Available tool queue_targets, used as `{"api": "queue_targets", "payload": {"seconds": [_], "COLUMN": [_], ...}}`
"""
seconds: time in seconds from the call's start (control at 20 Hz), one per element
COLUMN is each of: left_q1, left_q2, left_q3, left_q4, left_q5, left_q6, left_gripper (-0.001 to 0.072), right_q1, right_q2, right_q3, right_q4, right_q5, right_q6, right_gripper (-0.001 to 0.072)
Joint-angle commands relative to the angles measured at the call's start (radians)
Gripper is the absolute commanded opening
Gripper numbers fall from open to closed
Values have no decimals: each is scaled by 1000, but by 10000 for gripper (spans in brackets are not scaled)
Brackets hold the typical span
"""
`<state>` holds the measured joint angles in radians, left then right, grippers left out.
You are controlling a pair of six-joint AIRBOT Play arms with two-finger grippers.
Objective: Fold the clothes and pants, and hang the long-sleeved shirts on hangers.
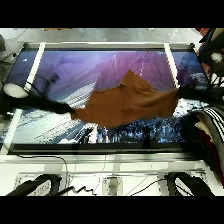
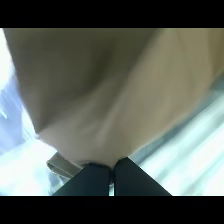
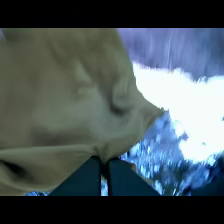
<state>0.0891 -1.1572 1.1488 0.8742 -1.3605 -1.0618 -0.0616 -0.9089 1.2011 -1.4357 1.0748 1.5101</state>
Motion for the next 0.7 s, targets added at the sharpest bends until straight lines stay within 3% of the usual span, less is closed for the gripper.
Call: {"api": "queue_targets", "payload": {"seconds": [0.0, 0.15, 0.4, 0.65], "left_q1": [177, 324, 434, 437], "left_q2": [133, 298, 550, 715], "left_q3": [230, 273, 273, 273], "left_q4": [-190, -359, -366, -160], "left_q5": [97, 328, 628, 745], "left_q6": [4, 4, 5, 4], "left_gripper": [19, 19, 18, 18], "right_q1": [0, 0, 0, 0], "right_q2": [38, 102, 255, 375], "right_q3": [171, 294, 437, 521], "right_q4": [57, 133, 207, 231], "right_q5": [-2, -2, -2, -2], "right_q6": [-3, -8, -42, -41], "right_gripper": [14, 14, 14, 14]}}
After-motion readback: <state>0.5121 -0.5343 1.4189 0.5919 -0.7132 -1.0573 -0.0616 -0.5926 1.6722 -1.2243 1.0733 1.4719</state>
